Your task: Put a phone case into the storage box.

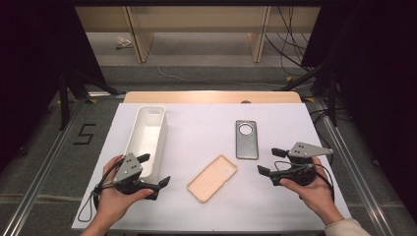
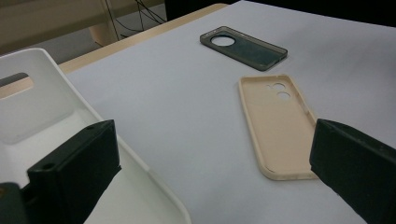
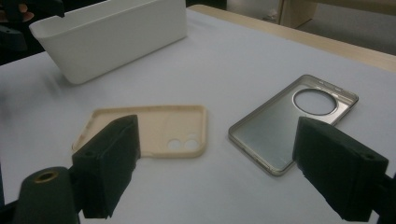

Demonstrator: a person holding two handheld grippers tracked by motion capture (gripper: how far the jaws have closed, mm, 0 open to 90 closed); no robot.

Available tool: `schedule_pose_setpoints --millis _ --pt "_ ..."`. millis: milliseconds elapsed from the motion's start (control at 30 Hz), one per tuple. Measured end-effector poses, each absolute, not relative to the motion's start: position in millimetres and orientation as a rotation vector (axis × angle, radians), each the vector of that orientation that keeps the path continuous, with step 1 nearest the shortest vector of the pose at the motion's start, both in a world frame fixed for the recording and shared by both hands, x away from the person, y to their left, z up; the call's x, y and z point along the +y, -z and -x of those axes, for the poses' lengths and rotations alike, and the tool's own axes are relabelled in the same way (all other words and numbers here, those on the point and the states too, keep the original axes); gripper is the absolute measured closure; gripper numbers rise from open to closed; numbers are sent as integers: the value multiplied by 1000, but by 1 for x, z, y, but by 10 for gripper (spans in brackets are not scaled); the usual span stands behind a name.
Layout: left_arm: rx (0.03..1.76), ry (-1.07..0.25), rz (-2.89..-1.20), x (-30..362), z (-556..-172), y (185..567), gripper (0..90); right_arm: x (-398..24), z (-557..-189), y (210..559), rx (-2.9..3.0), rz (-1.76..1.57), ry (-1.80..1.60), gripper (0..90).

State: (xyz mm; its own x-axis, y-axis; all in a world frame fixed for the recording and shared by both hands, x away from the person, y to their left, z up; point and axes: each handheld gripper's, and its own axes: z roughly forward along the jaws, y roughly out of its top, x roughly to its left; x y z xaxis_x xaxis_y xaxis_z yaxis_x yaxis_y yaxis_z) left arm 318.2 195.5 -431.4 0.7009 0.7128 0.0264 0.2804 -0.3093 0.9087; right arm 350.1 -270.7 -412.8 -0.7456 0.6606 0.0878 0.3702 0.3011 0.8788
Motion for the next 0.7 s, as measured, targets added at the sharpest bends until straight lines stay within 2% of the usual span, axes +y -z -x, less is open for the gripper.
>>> schedule_pose_setpoints --millis 267,467,700 --pt "777 -528 -1887 195 -318 432 9 -273 -352 412 2280 -939 -1414 162" --pt "774 -529 -1885 195 -318 431 9 -276 -365 414 2331 -908 -1316 247" --pt "774 -524 -1885 195 -318 431 10 -270 -383 415 2363 -854 -1202 250"
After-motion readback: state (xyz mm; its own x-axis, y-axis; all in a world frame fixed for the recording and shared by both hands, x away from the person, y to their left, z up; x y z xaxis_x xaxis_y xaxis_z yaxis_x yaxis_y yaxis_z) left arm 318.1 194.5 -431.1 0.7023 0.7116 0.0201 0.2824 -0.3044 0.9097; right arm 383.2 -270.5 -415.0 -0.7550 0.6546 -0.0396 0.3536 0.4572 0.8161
